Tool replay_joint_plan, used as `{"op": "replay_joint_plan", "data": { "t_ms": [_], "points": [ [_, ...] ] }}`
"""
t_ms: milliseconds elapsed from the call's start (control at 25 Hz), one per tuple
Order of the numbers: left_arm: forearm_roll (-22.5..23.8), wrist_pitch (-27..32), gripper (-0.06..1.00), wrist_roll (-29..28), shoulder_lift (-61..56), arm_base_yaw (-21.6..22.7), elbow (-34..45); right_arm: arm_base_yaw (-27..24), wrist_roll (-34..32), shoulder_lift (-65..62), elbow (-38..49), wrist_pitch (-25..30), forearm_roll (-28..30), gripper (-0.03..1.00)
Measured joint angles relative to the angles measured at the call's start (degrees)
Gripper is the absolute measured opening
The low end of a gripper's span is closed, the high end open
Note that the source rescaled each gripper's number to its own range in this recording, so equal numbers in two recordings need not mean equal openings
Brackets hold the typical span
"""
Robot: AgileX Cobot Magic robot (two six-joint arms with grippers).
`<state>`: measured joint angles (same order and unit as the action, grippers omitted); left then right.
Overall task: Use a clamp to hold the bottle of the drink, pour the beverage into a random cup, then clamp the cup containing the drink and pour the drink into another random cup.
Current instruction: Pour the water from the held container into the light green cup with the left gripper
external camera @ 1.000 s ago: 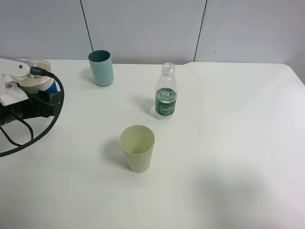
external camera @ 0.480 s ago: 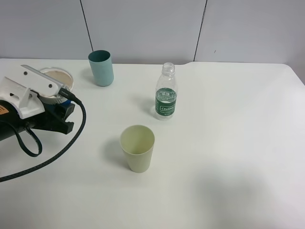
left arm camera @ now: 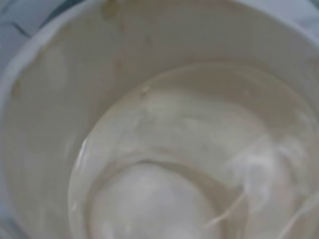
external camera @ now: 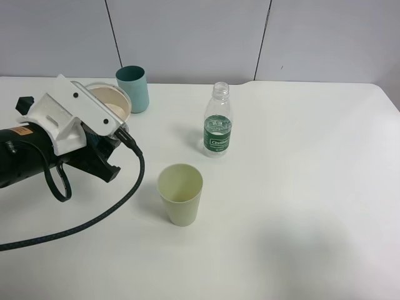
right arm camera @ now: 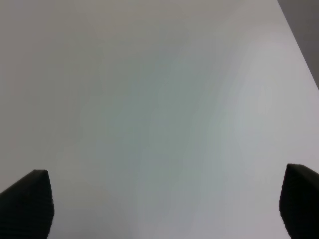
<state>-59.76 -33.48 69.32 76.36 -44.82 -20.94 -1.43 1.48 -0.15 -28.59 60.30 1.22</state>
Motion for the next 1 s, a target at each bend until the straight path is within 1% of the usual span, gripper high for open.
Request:
{"op": "replay_joint_plan", "data": {
  "t_ms": [80, 200, 360, 520, 640, 840, 1000],
  "points": [
    [-3.22, -0.26, 0.03, 4.04, 0.0, -2.34, -0.65, 0.0, 0.0, 0.0, 0.0, 0.0, 0.0, 0.77],
    [-6.25, -1.26, 0.03, 7.79, 0.0, -5.68, -1.22, 0.0, 0.0, 0.0, 0.0, 0.0, 0.0, 0.77],
    [-8.55, -3.4, 0.03, 10.36, 0.0, -9.68, -1.22, 0.0, 0.0, 0.0, 0.0, 0.0, 0.0, 0.77],
    [-9.4, -6.08, 0.03, 12.11, 0.0, -13.0, -1.22, 0.0, 0.0, 0.0, 0.0, 0.0, 0.0, 0.77],
    [-9.48, -6.79, 0.03, 13.68, 0.0, -14.51, -1.22, 0.0, 0.0, 0.0, 0.0, 0.0, 0.0, 0.77],
    [-9.53, -6.83, 0.03, 14.7, 0.06, -14.85, -1.22, 0.0, 0.0, 0.0, 0.0, 0.0, 0.0, 0.77],
    [-9.53, -6.83, 0.03, 18.0, 0.46, -14.85, -1.22, 0.0, 0.0, 0.0, 0.0, 0.0, 0.0, 0.77]
  ]
}}
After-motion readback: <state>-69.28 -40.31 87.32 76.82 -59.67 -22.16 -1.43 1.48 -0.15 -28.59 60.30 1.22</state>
